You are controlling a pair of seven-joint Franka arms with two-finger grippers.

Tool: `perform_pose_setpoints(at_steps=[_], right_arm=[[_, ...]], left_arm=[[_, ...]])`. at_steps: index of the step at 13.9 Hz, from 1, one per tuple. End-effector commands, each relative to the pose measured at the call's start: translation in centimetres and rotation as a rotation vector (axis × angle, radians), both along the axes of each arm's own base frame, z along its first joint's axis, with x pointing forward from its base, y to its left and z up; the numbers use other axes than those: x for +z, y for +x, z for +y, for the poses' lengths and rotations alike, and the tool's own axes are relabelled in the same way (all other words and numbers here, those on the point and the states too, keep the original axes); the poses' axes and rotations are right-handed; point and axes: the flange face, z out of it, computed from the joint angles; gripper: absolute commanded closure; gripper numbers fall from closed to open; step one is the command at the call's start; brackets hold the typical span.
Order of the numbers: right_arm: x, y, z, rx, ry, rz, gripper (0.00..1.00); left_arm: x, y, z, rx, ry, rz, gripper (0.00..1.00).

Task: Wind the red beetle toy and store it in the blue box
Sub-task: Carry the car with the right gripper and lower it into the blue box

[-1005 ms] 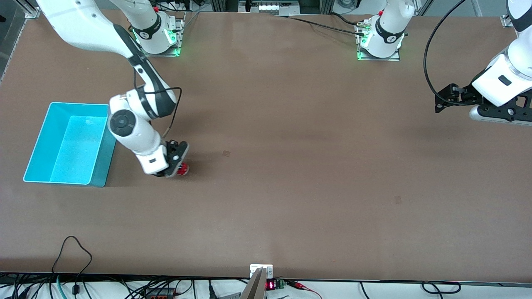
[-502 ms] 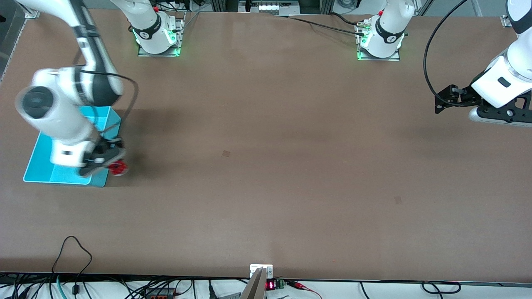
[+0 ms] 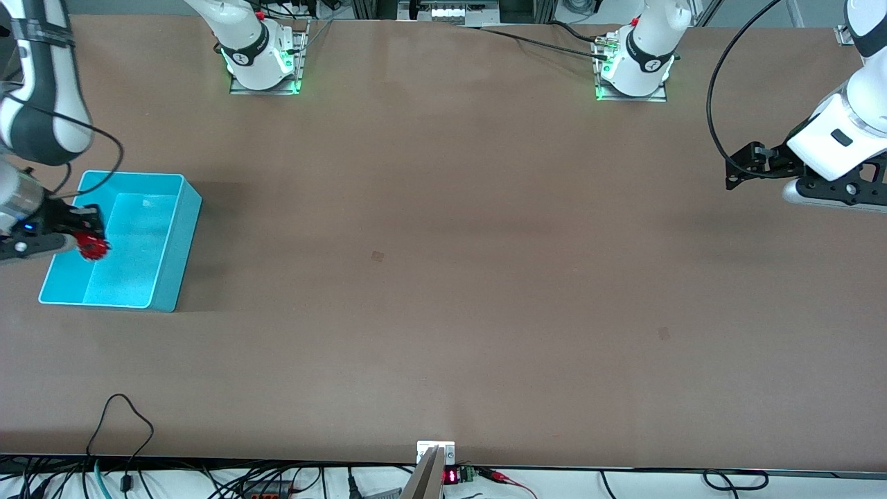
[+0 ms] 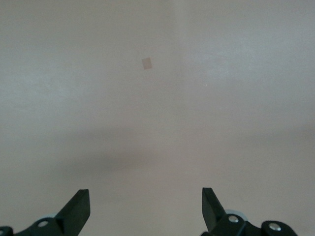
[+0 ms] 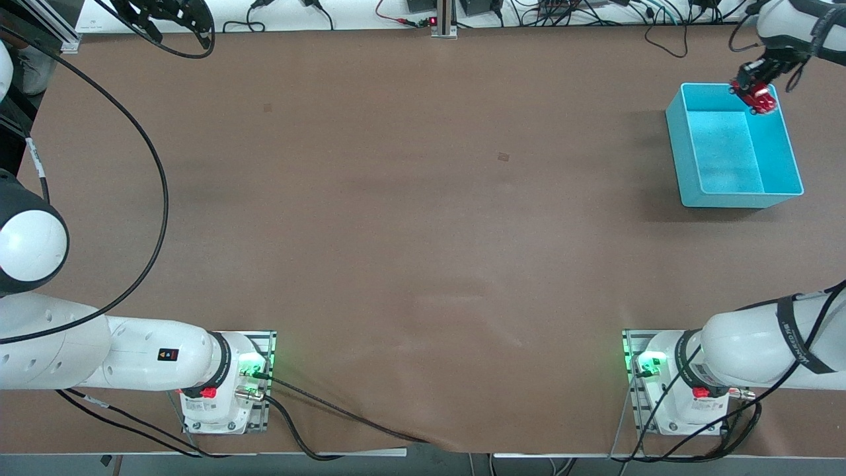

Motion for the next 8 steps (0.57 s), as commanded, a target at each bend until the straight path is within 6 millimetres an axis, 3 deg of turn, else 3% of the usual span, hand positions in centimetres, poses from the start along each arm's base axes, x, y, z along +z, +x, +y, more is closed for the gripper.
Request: perform_pose_setpoints(at_steps=[1,8], right_arm=[[-2.3,-1.9,-0.9,-0.106,0.014,0.011,1.00],[-10.4,-6.0,-1.4,-0.229,0.043,-0.021,1.00]], left_arm=[[0.6,0.4,0.1,-0.015,-0.007,0.001,0.00],[0.6,0.3,-0.2,-0.024,-0.005,0.001,0.00]])
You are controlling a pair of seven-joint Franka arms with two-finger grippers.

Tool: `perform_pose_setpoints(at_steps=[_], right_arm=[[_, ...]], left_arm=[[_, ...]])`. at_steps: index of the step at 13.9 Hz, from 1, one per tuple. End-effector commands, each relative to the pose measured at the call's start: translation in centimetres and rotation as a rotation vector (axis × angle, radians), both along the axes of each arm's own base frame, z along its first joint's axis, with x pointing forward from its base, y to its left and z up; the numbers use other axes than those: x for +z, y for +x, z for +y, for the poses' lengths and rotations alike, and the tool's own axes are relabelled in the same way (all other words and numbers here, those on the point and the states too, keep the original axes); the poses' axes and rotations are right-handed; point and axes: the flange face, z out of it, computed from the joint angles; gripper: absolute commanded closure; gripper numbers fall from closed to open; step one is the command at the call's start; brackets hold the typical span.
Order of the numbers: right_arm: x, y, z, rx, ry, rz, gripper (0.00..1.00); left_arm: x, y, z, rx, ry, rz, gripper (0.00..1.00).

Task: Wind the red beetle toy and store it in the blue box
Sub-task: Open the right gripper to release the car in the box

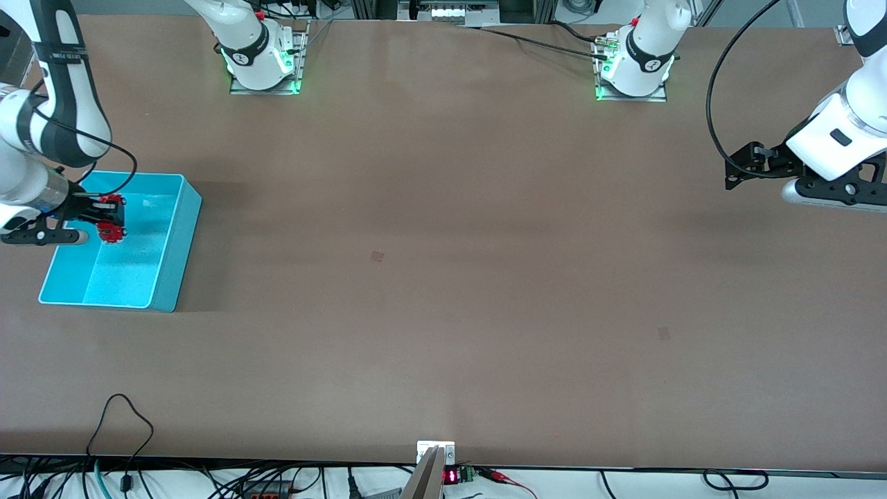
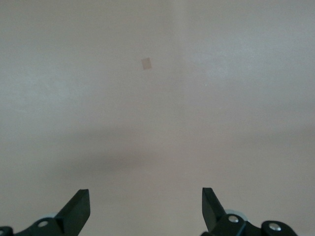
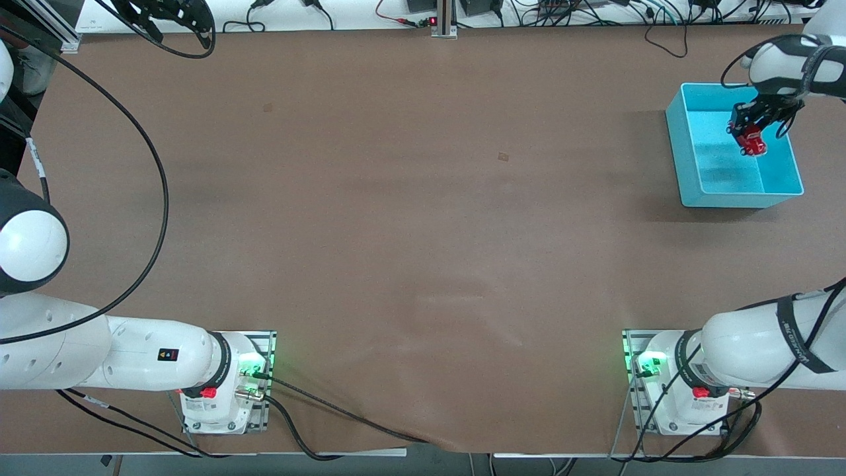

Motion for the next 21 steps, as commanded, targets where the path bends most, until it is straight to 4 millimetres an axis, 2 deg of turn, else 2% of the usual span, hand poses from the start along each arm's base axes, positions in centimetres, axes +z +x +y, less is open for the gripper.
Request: perform_pose_setpoints(at_steps=[1,6,11,12,13,15,18,20,21], right_arm=[[-2.8,-1.7,-0.2,-0.037,0.014,-0.023,1.00],[-7.3,-2.7,-0.6,-0.099,0.030,0.040,1.00],[-9.2,-3.1,-1.3,-0.112,0.027,0.062,0.99],[-9.2,-3.2,-1.6,-0.116,0.027,0.062,0.94],[-9.2,-3.2,-1.6,-0.116,0.026,0.062,0.81],[-9.5,-3.3,-1.6,-0.104,0.028,0.069,0.44],[-9.4,-3.2,-1.6,-0.105,0.028,0.068,0.00],[-8.4,-2.9,-1.7,-0.101,0.027,0.053,0.00],[-6.7,-2.5,-1.5,-0.099,0.025,0.024,0.00]], left_arm=[[0.6,0.4,-0.3,-0.024,-0.005,0.000,0.00],[0.7,0.4,-0.2,-0.028,-0.003,-0.005,0.00],[0.7,0.4,-0.3,-0.030,-0.002,-0.005,0.00],[0.7,0.4,-0.5,-0.032,-0.002,-0.006,0.00],[0.6,0.5,-0.8,-0.031,-0.003,-0.005,0.00],[0.5,0.6,-1.0,-0.036,-0.003,-0.002,0.00],[1.3,0.9,-1.0,-0.038,-0.003,-0.017,0.00],[1.2,1.2,-0.7,-0.035,-0.003,-0.015,0.00],[1.2,1.2,-0.8,-0.035,-0.003,-0.017,0.00]])
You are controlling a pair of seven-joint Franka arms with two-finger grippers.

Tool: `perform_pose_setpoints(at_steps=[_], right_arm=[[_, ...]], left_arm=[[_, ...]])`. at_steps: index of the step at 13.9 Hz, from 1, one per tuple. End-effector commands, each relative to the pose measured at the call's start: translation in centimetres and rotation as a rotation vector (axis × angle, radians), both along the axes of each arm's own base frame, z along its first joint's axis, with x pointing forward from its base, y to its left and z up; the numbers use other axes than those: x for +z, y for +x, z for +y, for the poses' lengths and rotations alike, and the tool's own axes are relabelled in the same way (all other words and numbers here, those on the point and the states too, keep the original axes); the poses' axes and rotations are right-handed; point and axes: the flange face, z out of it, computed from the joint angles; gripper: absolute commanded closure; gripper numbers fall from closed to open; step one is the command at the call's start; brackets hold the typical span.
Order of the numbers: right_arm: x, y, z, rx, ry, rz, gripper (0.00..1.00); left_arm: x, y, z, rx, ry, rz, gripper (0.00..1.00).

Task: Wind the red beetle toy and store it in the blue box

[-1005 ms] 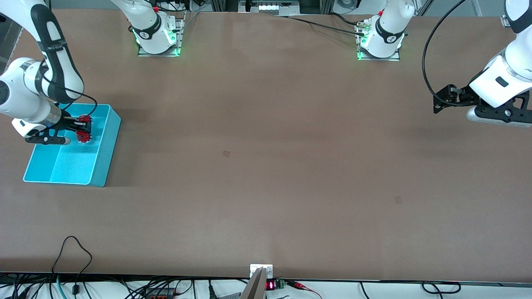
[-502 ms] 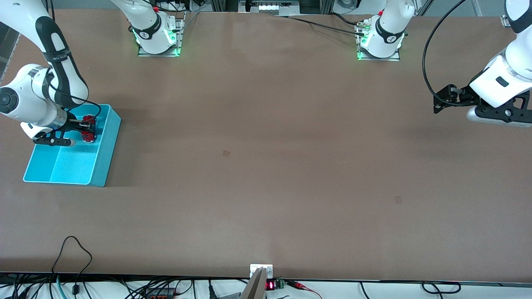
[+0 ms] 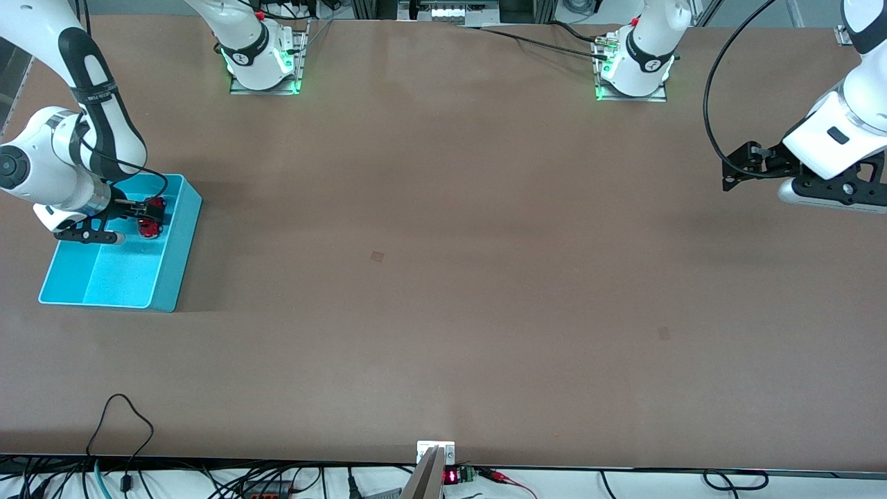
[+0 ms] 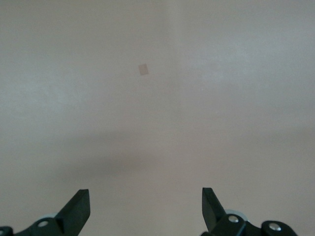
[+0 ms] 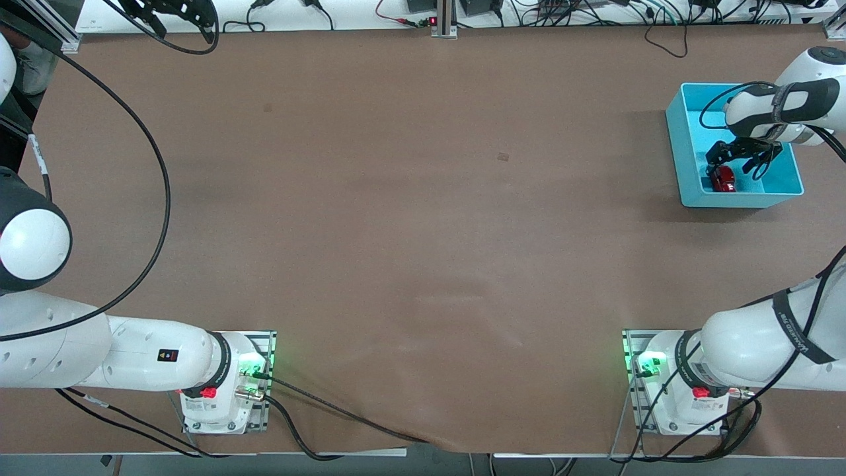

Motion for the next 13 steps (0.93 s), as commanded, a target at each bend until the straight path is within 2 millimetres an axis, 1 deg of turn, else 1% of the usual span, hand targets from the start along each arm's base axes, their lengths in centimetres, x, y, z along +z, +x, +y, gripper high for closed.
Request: perform_pose_setpoints(at_steps=[1,3,4,5,6,7,8,9,10,11,12,13], right_arm=[[4.3,0.8,0.0,-0.003,0.005,-0.058,0.00],[9.3,2.9,0.3,0.004,0.014,-0.041,0.00],[12.5,4.4,0.3,0.005,0.017,-0.021,0.00],[16.1,6.0,0.8,0.016,0.018,-0.008,0.00],[19.0,7.2,1.8,0.030,0.022,-0.003,0.00],[21.2,8.0,2.6,0.048,0.023,-0.010,0.00],[23.6,8.2,3.3,0.060,0.023,-0.020,0.00],[25.7,8.3,4.2,0.075,0.021,-0.028,0.00],[28.2,8.4,5.5,0.096,0.022,-0.043,0.00],[30.0,8.6,6.7,0.114,0.027,-0.049,0.00],[31.4,8.6,7.4,0.121,0.036,-0.042,0.00],[32.9,8.8,9.1,0.146,0.043,-0.032,0.00]], left_arm=[[0.5,0.7,0.0,-0.020,-0.001,0.000,0.00],[0.4,0.7,-0.2,-0.023,-0.001,0.002,0.00],[0.4,0.7,-0.2,-0.023,-0.001,0.002,0.00],[0.4,0.7,-0.2,-0.023,-0.001,0.002,0.00],[0.4,0.7,-0.2,-0.023,-0.001,0.002,0.00],[0.4,0.7,-0.2,-0.021,-0.001,0.002,0.00],[0.4,0.7,-0.3,-0.021,-0.001,0.002,0.00],[0.4,0.7,-0.2,-0.021,-0.001,0.002,0.00],[0.4,0.7,-0.1,-0.021,-0.001,0.002,0.00],[0.4,0.7,-0.1,-0.021,-0.003,0.004,0.00],[0.4,0.7,-0.1,-0.021,-0.001,0.004,0.00],[0.4,0.7,-0.1,-0.021,-0.001,0.004,0.00]])
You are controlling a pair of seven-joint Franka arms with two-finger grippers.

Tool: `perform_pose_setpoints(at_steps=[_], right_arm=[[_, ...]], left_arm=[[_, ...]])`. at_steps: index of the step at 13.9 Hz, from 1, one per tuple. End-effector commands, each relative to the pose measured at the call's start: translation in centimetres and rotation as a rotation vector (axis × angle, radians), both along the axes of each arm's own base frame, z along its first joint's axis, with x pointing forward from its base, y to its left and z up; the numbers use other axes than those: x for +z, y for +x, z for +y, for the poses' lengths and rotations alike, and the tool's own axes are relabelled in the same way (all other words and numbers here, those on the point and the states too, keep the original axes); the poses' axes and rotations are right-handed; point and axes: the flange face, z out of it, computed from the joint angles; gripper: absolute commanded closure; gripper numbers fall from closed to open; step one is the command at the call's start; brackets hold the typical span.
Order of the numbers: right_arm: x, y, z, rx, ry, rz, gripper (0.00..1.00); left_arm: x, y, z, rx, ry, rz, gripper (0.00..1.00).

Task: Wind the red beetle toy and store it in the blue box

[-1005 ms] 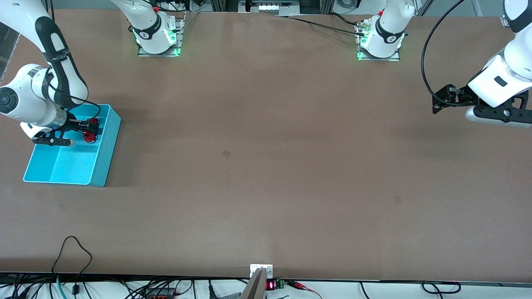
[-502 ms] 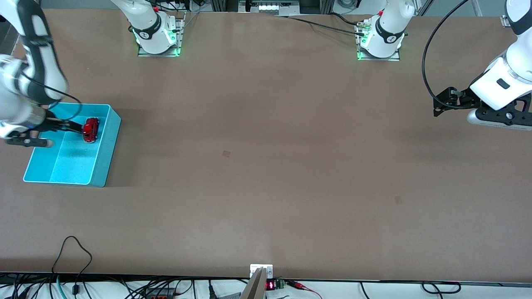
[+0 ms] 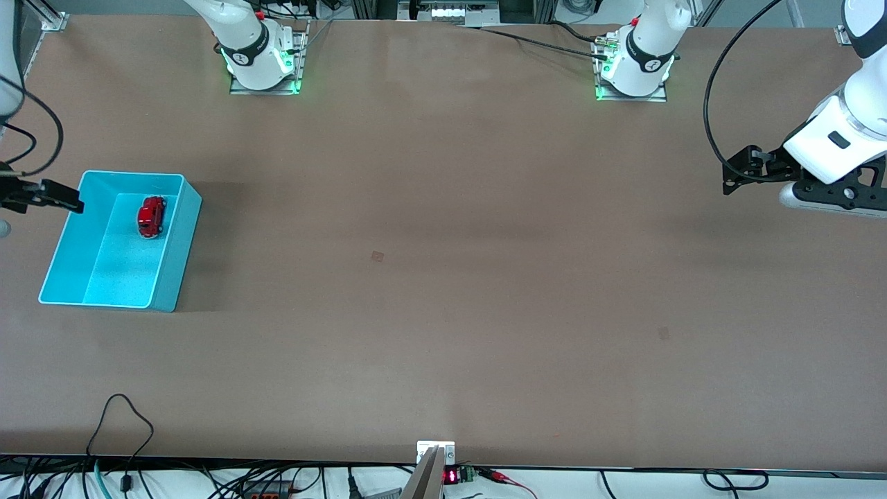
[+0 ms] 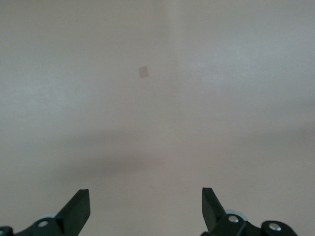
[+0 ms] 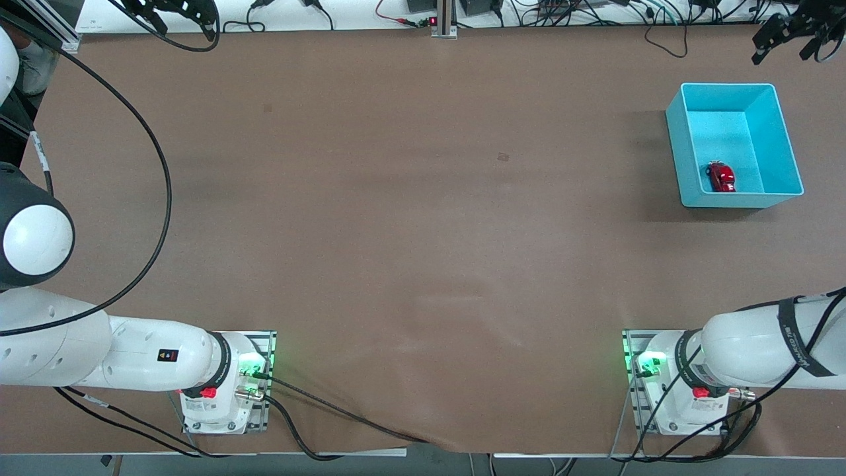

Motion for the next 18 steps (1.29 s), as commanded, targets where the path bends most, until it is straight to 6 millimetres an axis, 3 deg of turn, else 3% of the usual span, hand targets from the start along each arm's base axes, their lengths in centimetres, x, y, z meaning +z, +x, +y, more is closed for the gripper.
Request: perform_pose_setpoints(at_steps=[1,3,4,6,18], right_arm=[[3.9,0.3,3.6,0.058,0.021,0.025,0.00],[5.3,0.1,5.3,0.073,0.032,0.043,0.00],[5.2,0.3,6.7,0.066,0.059,0.040,0.00],[4.9,0.5,7.5,0.020,0.077,0.041,0.00],[5.5,0.1,7.7,0.008,0.061,0.056,0.00]], left_arm=[[0.5,0.3,0.0,-0.021,-0.001,0.004,0.00],[0.5,0.3,0.0,-0.022,-0.001,0.004,0.00],[0.5,0.4,0.0,-0.021,-0.001,0.002,0.00],[0.5,0.3,-0.1,-0.022,-0.001,0.002,0.00],[0.5,0.3,0.1,-0.021,-0.001,0.004,0.00]])
